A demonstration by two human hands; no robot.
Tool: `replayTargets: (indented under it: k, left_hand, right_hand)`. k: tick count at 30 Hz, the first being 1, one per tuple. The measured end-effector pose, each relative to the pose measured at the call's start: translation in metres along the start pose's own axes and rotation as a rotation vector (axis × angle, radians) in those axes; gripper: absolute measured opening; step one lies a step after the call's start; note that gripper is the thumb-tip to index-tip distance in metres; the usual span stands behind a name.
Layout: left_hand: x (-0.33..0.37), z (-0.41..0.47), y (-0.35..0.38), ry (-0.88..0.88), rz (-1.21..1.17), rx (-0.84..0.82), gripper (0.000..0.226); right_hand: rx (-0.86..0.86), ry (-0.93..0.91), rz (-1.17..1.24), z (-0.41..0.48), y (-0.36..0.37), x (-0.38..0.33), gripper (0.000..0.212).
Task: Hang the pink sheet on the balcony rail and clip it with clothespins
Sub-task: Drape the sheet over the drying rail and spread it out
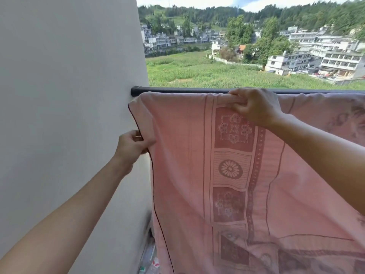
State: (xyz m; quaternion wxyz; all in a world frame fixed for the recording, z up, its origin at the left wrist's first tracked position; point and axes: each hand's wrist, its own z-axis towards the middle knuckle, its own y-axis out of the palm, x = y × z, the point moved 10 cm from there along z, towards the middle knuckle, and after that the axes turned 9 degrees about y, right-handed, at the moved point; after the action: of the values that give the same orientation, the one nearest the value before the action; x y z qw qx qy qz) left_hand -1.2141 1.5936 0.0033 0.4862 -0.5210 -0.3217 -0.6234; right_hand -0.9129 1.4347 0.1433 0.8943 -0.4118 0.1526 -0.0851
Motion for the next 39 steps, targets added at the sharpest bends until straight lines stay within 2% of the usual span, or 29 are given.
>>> replayTargets:
  k: [2, 3, 6, 9, 11, 13, 15, 17, 18, 20, 23, 25, 27, 31, 35, 36, 39]
  left_hand:
    - [-0.034, -0.026, 0.002, -0.060, 0.116, -0.086, 0.013]
    - [-0.044, -0.031, -0.010, -0.071, 0.164, -0.060, 0.012]
    - [-0.056, -0.021, -0.082, -0.085, 0.297, 0.195, 0.015]
    - [-0.044, -0.002, -0.104, -0.098, 0.477, 0.244, 0.012]
    - [-0.012, 0.010, -0.087, 0.016, 0.653, 0.287, 0.016]
    - [0.043, 0.014, -0.048, 0.293, 0.798, 0.350, 0.026]
    - [0.100, 0.006, 0.012, 0.649, 0.889, 0.345, 0.032]
    - [0.136, -0.005, 0.088, 0.915, 0.996, 0.219, 0.040]
    - [0.141, -0.006, 0.121, 0.976, 1.044, 0.124, 0.044]
    - [0.136, -0.004, 0.171, 0.984, 1.125, -0.035, 0.050]
    - [0.127, 0.002, 0.186, 0.956, 1.206, -0.040, 0.051]
    - [0.136, 0.003, 0.189, 0.964, 1.184, -0.010, 0.050]
    - [0.150, -0.007, 0.220, 1.005, 1.149, -0.052, 0.051]
    - [0.185, -0.053, 0.325, 1.158, 1.047, -0.204, 0.053]
    - [0.202, -0.084, 0.422, 1.172, 1.014, -0.311, 0.054]
    - [0.205, -0.088, 0.443, 1.165, 1.020, -0.327, 0.054]
    - [0.207, -0.095, 0.499, 1.121, 1.050, -0.363, 0.052]
  right_hand:
    - [-0.015, 0.007, -0.029, 0.004, 0.004, -0.003, 0.041]
    - [-0.019, -0.001, -0.034, 0.005, 0.005, -0.005, 0.041]
    - [0.009, -0.047, -0.025, 0.000, 0.007, -0.012, 0.041]
    - [0.028, -0.091, -0.054, -0.004, 0.009, -0.014, 0.048]
    - [-0.001, -0.076, -0.020, -0.004, 0.006, -0.007, 0.051]
    - [0.006, -0.032, 0.001, -0.005, -0.003, 0.010, 0.051]
    - [0.017, -0.011, -0.067, -0.011, -0.010, 0.029, 0.051]
    - [0.010, -0.018, -0.149, -0.020, -0.014, 0.046, 0.051]
    - [0.015, -0.011, -0.168, -0.023, -0.016, 0.055, 0.050]
    - [0.052, 0.025, -0.205, -0.036, -0.024, 0.083, 0.050]
    - [0.144, 0.148, -0.292, -0.063, -0.051, 0.153, 0.058]
    - [0.196, 0.362, -0.281, -0.086, -0.080, 0.218, 0.067]
    - [0.202, 0.525, -0.249, -0.108, -0.102, 0.270, 0.070]
    - [0.222, 0.624, -0.241, -0.142, -0.120, 0.316, 0.076]
    - [0.248, 1.058, -0.132, -0.196, -0.132, 0.402, 0.102]
    - [0.244, 1.117, -0.122, -0.204, -0.137, 0.419, 0.097]
    - [0.211, 1.118, -0.152, -0.202, -0.150, 0.447, 0.038]
